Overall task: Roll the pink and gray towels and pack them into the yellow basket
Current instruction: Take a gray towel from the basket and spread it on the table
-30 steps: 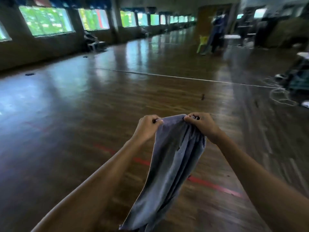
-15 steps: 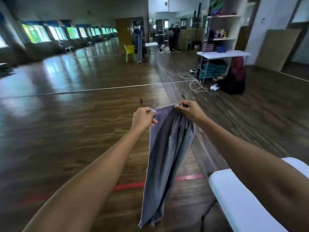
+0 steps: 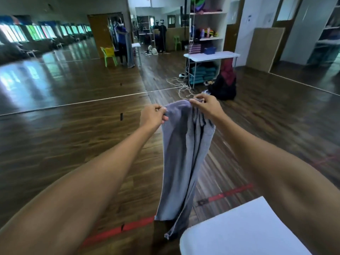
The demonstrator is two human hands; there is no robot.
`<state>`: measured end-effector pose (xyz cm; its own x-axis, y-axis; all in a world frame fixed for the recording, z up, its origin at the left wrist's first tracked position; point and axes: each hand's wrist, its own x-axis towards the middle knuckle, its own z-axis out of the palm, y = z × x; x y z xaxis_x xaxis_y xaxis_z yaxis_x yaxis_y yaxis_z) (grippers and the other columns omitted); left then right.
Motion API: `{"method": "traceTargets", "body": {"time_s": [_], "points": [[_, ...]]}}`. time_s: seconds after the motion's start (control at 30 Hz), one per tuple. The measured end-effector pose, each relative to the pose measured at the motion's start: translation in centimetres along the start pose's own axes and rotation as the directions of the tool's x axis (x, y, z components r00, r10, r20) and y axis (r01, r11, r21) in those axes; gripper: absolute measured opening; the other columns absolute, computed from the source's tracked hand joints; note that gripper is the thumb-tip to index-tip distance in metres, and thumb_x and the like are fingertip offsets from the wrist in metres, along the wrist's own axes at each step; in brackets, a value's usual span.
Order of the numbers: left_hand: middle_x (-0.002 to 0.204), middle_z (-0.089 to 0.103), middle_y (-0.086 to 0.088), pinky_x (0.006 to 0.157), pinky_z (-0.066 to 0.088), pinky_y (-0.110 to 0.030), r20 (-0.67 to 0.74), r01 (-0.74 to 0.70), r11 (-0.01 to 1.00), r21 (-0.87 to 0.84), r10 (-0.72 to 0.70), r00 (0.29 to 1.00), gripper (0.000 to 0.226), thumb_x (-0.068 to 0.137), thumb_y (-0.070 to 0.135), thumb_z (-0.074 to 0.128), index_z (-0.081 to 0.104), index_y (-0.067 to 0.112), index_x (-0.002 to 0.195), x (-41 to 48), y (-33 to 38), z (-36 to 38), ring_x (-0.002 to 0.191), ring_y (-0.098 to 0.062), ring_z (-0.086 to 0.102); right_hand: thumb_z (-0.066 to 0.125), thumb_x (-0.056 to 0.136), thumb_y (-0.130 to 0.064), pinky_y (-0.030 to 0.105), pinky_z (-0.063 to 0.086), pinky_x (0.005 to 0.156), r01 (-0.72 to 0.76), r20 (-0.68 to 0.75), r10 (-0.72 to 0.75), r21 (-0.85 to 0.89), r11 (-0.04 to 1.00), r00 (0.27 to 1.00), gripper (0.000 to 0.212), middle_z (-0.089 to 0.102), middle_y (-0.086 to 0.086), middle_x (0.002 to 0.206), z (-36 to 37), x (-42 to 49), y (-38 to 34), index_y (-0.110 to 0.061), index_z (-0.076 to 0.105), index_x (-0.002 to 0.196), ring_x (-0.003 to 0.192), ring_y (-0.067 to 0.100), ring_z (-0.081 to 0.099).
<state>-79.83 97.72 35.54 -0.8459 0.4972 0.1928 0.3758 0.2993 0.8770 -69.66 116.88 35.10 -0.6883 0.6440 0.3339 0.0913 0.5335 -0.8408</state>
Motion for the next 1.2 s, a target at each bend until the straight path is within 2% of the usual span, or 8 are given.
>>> {"method": "traceTargets", "body": {"time_s": [0.2, 0.33, 0.57, 0.67, 0.83, 0.93, 1.07, 1.2], "points": [[0.062, 0.071, 0.0, 0.074, 0.06, -0.04, 0.035, 0.047, 0.989, 0.142, -0.053, 0.998, 0.023, 0.091, 0.019, 0.059, 0.069, 0.024, 0.07, 1.9, -3.3, 5.0, 0.068, -0.019, 0.071, 0.038, 0.075, -0.014, 0.027, 0.031, 0.057, -0.241, -0.073, 0.237, -0.055, 0.969, 0.969, 0.009, 0.04, 0.0, 0.07, -7.8, 1.0, 7.8, -0.014, 0.045, 0.07, 0.063, 0.012, 0.039], [0.068, 0.071, 0.003, 0.074, 0.053, -0.028, 0.055, 0.065, 0.962, 0.267, -0.083, 0.995, 0.016, 0.092, 0.023, 0.06, 0.075, 0.021, 0.087, -0.4, -6.1, 6.8, 0.072, -0.015, 0.068, 0.037, 0.092, -0.003, 0.024, 0.037, 0.08, -0.321, -0.149, 0.297, -0.177, 0.93, 0.943, 0.03, 0.057, 0.011, 0.118, -10.8, -1.6, 13.8, -0.006, 0.059, 0.113, 0.104, 0.022, 0.053], [0.082, 0.07, -0.001, 0.077, 0.043, -0.028, 0.438, 0.008, 0.97, 0.242, -0.116, 0.892, 0.019, 0.091, 0.011, 0.061, 0.069, 0.019, 0.077, -8.9, -12.2, 9.9, 0.079, -0.012, 0.061, 0.049, 0.087, 0.006, 0.025, 0.043, 0.094, -0.459, -0.269, 0.392, -0.271, 0.846, 0.88, 0.04, 0.062, 0.015, 0.122, -14.3, -9.8, 21.6, -0.004, 0.06, 0.124, 0.113, 0.027, 0.058], [0.086, 0.071, -0.002, 0.079, 0.044, -0.029, 0.555, 0.065, 0.968, 0.242, -0.193, 0.809, 0.018, 0.094, 0.014, 0.059, 0.071, 0.014, 0.081, -13.1, -14.8, 11.9, 0.08, -0.011, 0.061, 0.052, 0.084, 0.006, 0.036, 0.046, 0.099, -0.478, -0.166, 0.458, -0.476, 0.738, 0.873, 0.038, 0.064, 0.02, 0.12, -15.2, -14.2, 24.9, -0.001, 0.064, 0.119, 0.112, 0.034, 0.059], [0.075, 0.064, -0.006, 0.072, 0.042, -0.031, 0.519, 0.198, 0.977, 0.077, -0.209, 0.829, 0.018, 0.087, 0.01, 0.059, 0.066, -0.001, 0.075, -16.2, -15.1, 11.7, 0.072, -0.016, 0.055, 0.056, 0.078, 0.01, 0.036, 0.045, 0.078, -0.343, -0.092, 0.446, -0.78, 0.523, 0.89, 0.017, 0.065, 0.028, 0.092, -20.3, -21.5, 25.6, 0.005, 0.07, 0.086, 0.096, 0.042, 0.061], [0.067, 0.044, -0.013, 0.062, 0.03, -0.034, 0.528, 0.282, 0.959, 0.0, -0.24, 0.815, 0.015, 0.063, 0.02, 0.057, 0.054, 0.007, 0.057, -19.8, -15.5, 11.2, 0.068, -0.022, 0.036, 0.055, 0.086, 0.001, 0.043, 0.043, 0.088, -0.383, -0.194, 0.47, -0.856, 0.348, 0.861, 0.022, 0.053, 0.028, 0.114, -22.8, -27.6, 25.2, 0.005, 0.064, 0.107, 0.108, 0.044, 0.05], [0.063, 0.033, -0.012, 0.054, 0.019, -0.033, 0.7, 0.469, 0.873, 0.131, -0.416, 0.58, 0.017, 0.057, 0.012, 0.057, 0.044, 0.002, 0.06, -27.6, -16.9, 12.7, 0.061, -0.021, 0.024, 0.051, 0.091, -0.004, 0.044, 0.041, 0.096, -0.415, -0.245, 0.583, -0.893, 0.175, 0.775, 0.033, 0.043, 0.022, 0.126, -23.1, -36.9, 26.0, 0.0, 0.057, 0.123, 0.116, 0.042, 0.042], [0.073, 0.049, -0.019, 0.056, 0.033, -0.036, 0.769, 0.506, 0.791, 0.345, -0.547, 0.33, 0.03, 0.042, 0.024, 0.065, 0.056, -0.001, 0.057, -33.4, -20.1, 15.1, 0.063, -0.027, 0.041, 0.054, 0.09, -0.009, 0.043, 0.041, 0.095, -0.421, -0.273, 0.637, -0.903, 0.089, 0.721, 0.034, 0.044, 0.018, 0.124, -24.7, -43.9, 28.3, -0.006, 0.058, 0.124, 0.114, 0.039, 0.043]]}}
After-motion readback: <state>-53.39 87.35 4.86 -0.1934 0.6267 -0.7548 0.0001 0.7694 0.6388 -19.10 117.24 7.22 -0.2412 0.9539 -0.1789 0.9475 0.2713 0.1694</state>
